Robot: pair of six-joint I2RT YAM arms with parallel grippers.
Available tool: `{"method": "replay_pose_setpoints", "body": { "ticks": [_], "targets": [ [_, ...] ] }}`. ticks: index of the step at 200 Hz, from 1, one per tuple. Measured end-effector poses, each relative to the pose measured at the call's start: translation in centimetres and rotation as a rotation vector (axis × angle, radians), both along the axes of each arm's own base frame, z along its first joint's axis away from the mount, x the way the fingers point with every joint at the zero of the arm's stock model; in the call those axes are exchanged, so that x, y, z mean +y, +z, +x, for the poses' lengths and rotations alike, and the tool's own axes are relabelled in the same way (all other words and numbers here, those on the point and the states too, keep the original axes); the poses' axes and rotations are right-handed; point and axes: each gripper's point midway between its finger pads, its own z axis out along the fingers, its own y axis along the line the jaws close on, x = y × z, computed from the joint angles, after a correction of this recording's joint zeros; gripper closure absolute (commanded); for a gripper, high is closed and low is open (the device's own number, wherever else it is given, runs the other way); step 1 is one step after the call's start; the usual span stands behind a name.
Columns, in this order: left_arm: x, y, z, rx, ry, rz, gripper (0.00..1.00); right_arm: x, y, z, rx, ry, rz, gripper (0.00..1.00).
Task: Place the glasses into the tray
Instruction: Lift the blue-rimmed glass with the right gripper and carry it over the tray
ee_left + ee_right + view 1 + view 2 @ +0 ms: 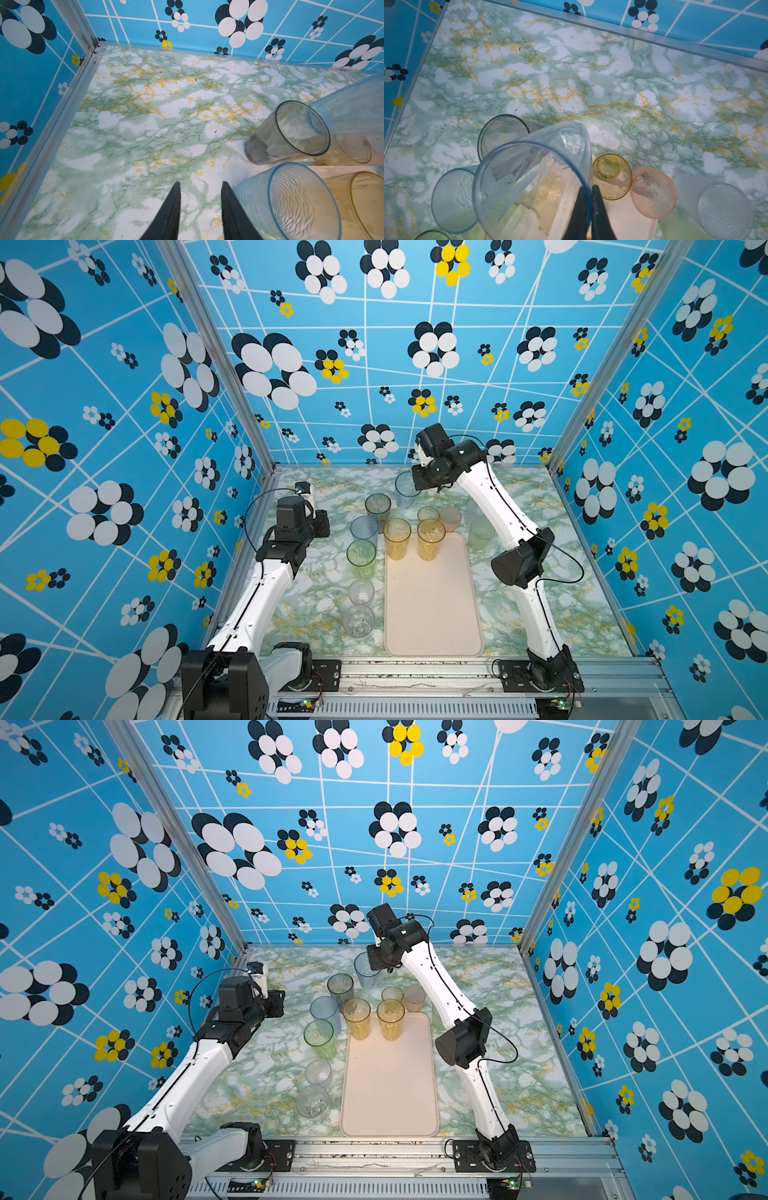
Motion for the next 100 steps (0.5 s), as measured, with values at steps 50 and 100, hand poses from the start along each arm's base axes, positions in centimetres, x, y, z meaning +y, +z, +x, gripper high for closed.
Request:
{"method": "replay_pose_setpoints", "body": {
  "ticks": [50,100],
  "targets": [
    [-0.1,0.0,0.0,0.002,-0.003,0.002,0.66,-2.1,6.4,-1.2,-0.144,-0.006,0.014,0.99],
    [-0.6,-0.1,-0.2,0.009,-0.011,0.012,0.65,-7.9,10.1,-6.3,-0.209,-0.052,-0.046,0.97]
  ]
}}
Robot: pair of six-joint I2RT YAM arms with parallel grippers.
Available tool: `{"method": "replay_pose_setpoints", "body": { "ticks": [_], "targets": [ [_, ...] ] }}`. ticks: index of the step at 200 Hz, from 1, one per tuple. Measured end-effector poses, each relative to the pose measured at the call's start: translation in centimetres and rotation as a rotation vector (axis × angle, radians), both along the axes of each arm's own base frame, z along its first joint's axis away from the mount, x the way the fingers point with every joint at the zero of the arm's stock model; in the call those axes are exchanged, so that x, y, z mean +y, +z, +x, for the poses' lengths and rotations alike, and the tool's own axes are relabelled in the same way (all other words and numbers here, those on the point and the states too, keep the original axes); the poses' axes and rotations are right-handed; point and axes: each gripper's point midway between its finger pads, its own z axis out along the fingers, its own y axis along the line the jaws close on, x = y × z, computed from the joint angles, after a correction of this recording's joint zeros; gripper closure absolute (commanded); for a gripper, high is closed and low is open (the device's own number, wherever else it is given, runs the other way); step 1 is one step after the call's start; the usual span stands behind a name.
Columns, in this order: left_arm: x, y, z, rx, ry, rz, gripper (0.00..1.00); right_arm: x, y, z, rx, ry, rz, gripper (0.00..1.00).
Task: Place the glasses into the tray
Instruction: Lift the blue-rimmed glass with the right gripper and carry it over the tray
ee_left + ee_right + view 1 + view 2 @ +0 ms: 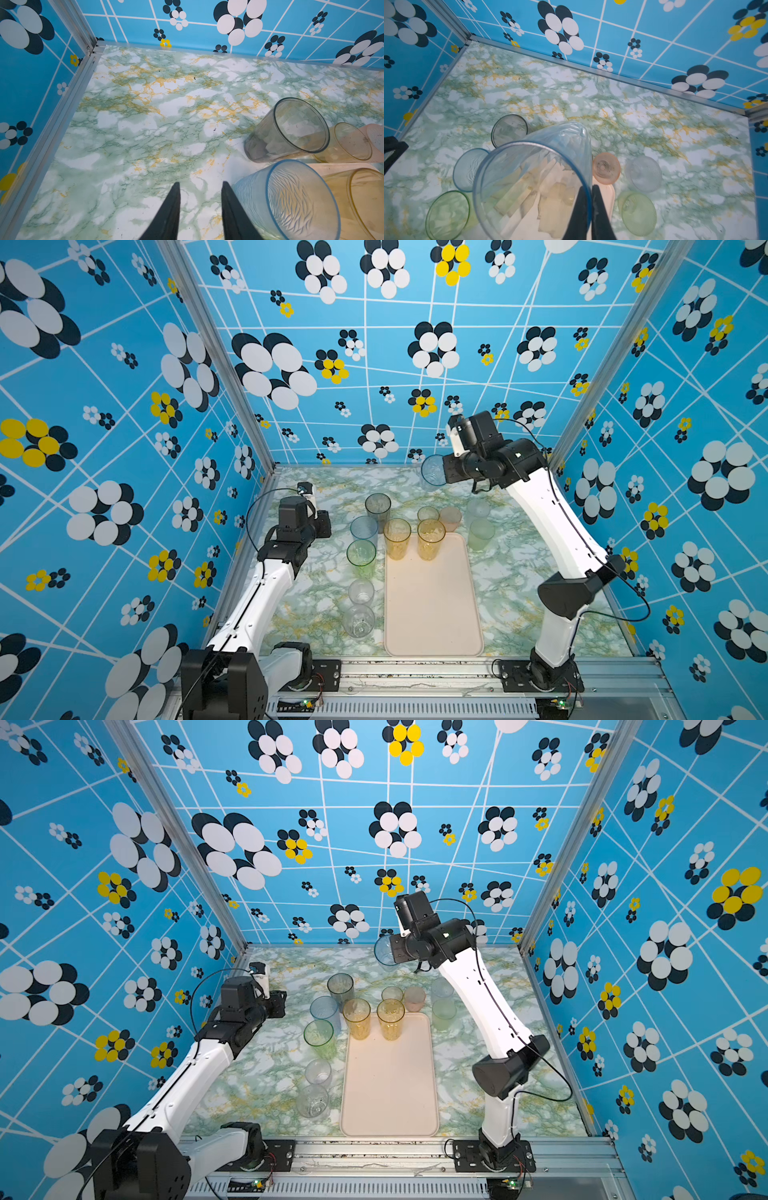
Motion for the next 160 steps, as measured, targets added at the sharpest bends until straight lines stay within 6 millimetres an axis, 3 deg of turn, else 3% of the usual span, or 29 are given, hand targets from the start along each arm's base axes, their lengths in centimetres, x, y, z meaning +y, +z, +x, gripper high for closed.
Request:
{"method": "replay_pose_setpoints", "body": {
  "ticks": [42,75,111,134,160],
  "targets": [
    [-0.9,1.1,0.3,-0.005,-0.014,0.025,0.65,-6.1,-1.7,-4.8,0.023,-0.084,-0.038,0.97],
    [-2.1,2.2,0.6,-0.013,-0.030,0.056,0.65,-8.8,-5.4,-7.0,0.101,-0.138,-0.068,0.97],
    [-2.8,2.7,0.7,0.002,-0.041,0.073,0.64,-9.6,-11.6,-8.4,0.258,-0.149,-0.096,0.97],
    [-2.8,2.6,0.8,0.022,-0.039,0.079,0.65,-8.7,-12.4,-7.9,0.266,-0.134,-0.057,0.98],
    [-2.8,2.5,0.7,0.042,-0.039,0.083,0.64,-7.8,-14.8,-7.0,0.322,-0.125,-0.039,0.98]
  ]
}}
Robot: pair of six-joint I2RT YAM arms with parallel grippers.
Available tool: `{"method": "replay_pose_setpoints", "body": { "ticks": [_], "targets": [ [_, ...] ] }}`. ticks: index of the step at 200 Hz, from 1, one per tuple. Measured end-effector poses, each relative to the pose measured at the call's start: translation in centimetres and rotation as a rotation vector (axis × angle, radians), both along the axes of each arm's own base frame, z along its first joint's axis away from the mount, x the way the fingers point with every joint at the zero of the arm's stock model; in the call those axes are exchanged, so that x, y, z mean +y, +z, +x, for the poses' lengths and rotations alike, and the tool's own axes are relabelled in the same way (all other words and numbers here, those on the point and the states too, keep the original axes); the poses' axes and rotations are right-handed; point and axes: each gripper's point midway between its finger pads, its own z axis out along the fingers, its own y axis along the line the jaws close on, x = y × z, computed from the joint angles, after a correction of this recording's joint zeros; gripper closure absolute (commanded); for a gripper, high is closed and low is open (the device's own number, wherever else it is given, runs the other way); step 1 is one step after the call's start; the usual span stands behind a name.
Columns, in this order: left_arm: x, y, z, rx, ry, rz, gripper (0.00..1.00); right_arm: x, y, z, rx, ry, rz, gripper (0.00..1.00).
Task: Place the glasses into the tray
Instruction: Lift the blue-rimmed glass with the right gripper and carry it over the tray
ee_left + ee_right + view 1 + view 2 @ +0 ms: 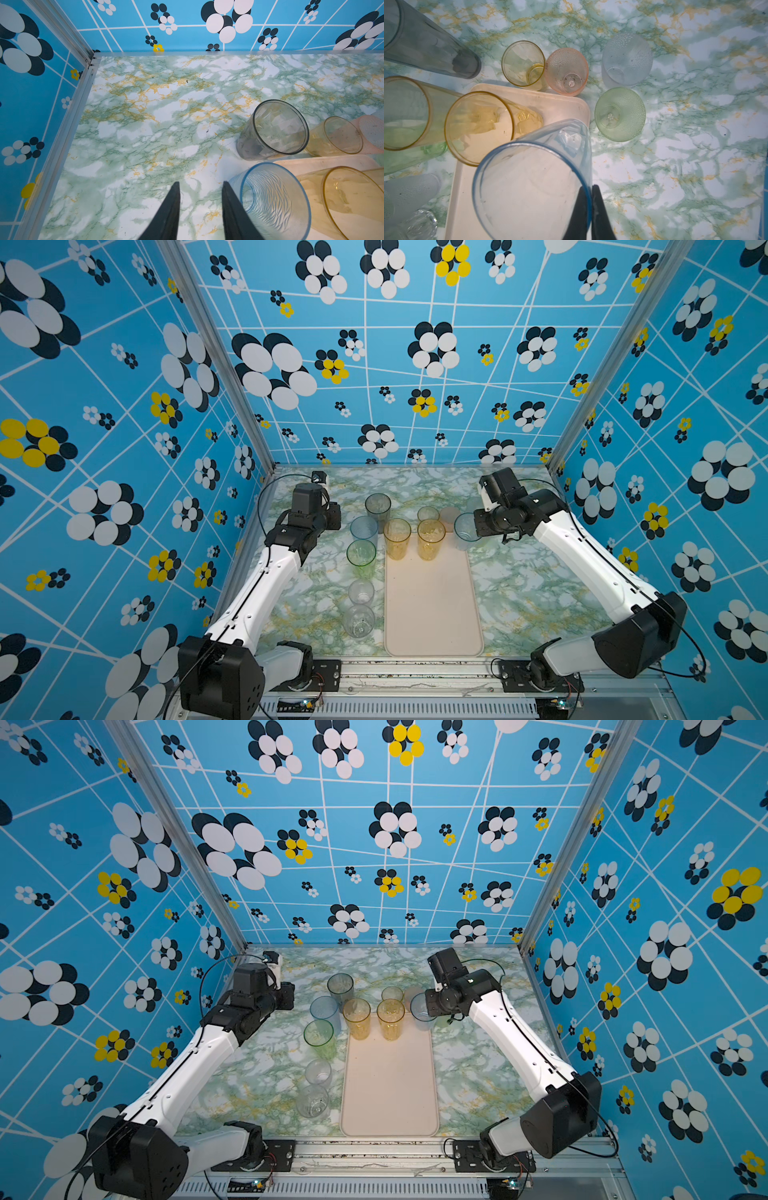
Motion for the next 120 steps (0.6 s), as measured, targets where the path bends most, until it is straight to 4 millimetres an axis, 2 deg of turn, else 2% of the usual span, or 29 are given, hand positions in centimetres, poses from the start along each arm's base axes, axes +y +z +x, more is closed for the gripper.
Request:
{"method": "replay_pose_setpoints", "body": {
  "ticks": [16,37,120],
  "targets": [
    [0.0,-0.1,-0.1,0.009,-0.001,0.002,0.64,0.3,-1.6,0.6,0.039,0.000,0.003,0.98],
    [0.0,-0.4,-0.3,0.024,-0.001,0.005,0.64,0.8,-2.5,0.9,0.057,0.003,0.015,0.98],
    [0.1,-0.6,-0.5,0.040,-0.001,0.009,0.64,1.2,-2.5,1.0,0.056,0.011,0.043,0.98]
  ]
}}
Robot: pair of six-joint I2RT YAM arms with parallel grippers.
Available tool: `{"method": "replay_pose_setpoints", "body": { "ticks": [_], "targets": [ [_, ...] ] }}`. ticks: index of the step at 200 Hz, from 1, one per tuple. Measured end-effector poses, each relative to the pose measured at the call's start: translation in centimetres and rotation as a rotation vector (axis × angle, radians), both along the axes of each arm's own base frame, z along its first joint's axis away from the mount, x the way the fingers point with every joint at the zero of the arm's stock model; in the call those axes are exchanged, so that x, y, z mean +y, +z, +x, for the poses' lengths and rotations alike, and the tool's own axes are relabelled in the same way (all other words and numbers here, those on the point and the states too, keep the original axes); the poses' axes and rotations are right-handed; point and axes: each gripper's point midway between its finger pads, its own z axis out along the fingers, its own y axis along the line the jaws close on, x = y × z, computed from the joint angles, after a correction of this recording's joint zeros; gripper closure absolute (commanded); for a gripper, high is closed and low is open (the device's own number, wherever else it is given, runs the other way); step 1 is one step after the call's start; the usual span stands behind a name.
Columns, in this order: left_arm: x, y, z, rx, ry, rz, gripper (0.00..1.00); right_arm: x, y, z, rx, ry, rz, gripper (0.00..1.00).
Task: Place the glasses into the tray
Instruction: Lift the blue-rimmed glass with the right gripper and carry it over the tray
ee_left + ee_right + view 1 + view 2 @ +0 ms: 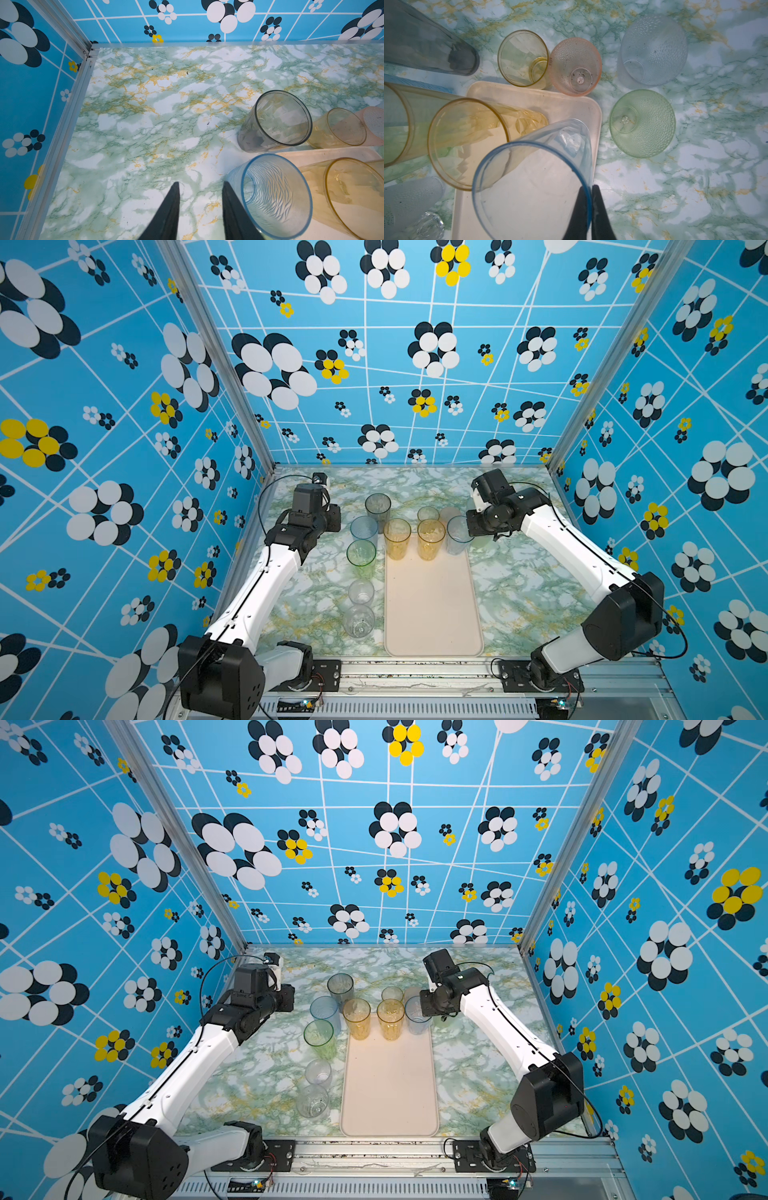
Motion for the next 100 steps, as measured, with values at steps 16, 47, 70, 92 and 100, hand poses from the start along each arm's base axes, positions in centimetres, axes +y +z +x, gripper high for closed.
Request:
{"method": "replay_pose_setpoints", "body": {
  "ticks": [16,47,70,92,100],
  "targets": [
    [0.0,0.0,-0.1,0.004,0.000,0.001,0.64,-0.1,-0.1,0.0,0.004,-0.001,0.002,0.98],
    [0.0,0.3,0.0,-0.001,0.000,0.000,0.64,-0.1,-0.7,0.2,0.020,-0.005,0.002,0.98],
    [0.0,0.3,0.0,-0.001,-0.001,0.001,0.64,0.0,-1.3,0.4,0.036,-0.004,0.005,0.98],
    [0.0,0.3,0.0,-0.001,-0.002,0.003,0.64,0.1,-1.7,0.5,0.041,-0.004,0.008,0.98],
    [0.0,0.3,0.0,-0.001,-0.002,0.003,0.64,0.1,-1.7,0.6,0.040,-0.005,0.008,0.98]
  ]
}}
